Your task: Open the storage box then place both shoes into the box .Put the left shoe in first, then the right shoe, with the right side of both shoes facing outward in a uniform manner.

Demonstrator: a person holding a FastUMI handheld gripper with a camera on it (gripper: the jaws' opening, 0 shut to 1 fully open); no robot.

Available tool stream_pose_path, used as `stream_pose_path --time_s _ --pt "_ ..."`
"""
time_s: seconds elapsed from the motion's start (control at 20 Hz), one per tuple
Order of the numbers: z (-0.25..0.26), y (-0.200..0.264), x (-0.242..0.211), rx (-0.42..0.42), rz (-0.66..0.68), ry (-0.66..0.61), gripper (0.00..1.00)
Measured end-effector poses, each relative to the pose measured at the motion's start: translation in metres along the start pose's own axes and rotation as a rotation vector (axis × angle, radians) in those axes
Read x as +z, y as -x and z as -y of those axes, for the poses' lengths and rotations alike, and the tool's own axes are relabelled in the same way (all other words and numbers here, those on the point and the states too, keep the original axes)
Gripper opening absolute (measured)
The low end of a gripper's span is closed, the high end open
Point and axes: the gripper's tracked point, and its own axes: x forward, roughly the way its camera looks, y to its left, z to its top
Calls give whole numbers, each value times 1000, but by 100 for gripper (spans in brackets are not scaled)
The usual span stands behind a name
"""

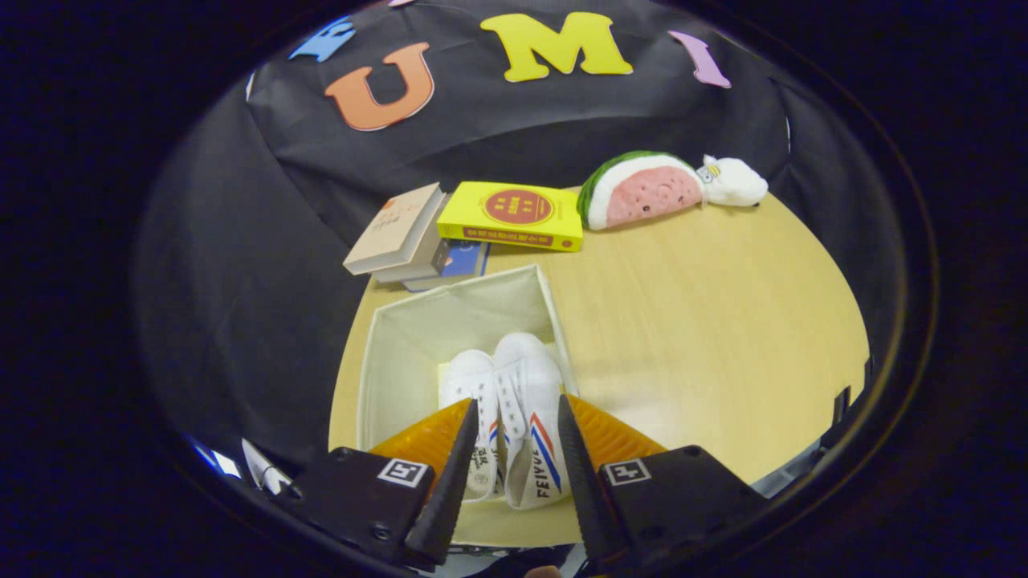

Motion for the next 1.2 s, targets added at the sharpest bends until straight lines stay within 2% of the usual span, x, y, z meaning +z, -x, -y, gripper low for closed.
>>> stream_pose_path --time_s 0.2,0.4,0.8,0.95,1.2 --pt "13 37 26 -44 150 83 91" --pt "28 82 43 -81 276 116 93" --pt "87 193 75 -199 605 98 96" --pt "99 214 72 -240 664 104 99" --pt "112 241 61 -254 739 87 99"
